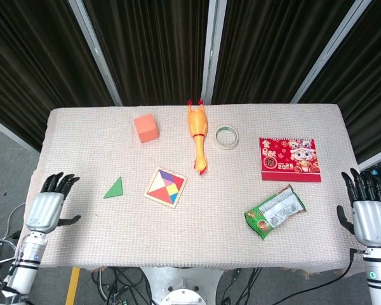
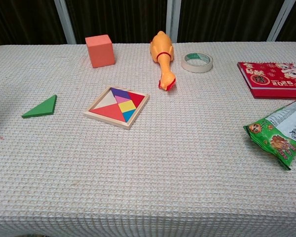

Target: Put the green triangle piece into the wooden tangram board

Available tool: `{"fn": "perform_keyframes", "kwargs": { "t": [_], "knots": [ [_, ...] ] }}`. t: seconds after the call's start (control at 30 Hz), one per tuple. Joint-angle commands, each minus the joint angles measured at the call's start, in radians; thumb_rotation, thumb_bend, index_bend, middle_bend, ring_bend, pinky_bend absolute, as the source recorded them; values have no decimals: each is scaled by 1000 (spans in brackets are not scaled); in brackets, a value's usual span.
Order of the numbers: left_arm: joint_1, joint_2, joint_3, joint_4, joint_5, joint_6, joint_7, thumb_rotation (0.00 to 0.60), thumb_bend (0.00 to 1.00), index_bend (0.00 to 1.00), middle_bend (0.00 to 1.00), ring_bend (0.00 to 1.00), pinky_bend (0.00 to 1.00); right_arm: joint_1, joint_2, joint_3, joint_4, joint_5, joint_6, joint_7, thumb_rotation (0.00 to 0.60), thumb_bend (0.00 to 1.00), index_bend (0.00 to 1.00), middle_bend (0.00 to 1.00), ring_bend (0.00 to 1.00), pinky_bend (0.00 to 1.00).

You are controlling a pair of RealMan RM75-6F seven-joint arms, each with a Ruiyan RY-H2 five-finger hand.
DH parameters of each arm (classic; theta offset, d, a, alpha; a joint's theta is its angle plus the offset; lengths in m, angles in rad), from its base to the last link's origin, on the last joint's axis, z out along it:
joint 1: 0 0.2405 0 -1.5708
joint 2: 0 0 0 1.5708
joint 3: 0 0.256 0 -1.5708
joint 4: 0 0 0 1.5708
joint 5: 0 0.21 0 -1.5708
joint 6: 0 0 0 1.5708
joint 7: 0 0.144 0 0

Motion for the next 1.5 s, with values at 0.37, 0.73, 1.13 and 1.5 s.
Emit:
{"fn": "perform_keyframes", "kwargs": {
  "t": [0.37,0.73,1.13,1.5],
  "knots": [
    [-105,-89,-58,-27,-229,-143,114,600,87,147,120,19,69,9,0,-6,7,5,-24,-4,600,346,0,0,0,0],
    [-165,-240,-114,28,-381,-110,195,600,88,213,120,20,69,18,-3,-6,3,18,-43,-23,600,420,0,0,0,0],
    [-217,-345,-139,131,-473,-91,256,595,114,317,127,19,69,20,-5,-7,18,25,-52,-4,600,419,0,0,0,0],
    [-240,-378,-148,187,-488,-129,200,388,131,333,135,20,69,24,-5,-9,18,19,-53,1,600,420,0,0,0,0]
  ]
}}
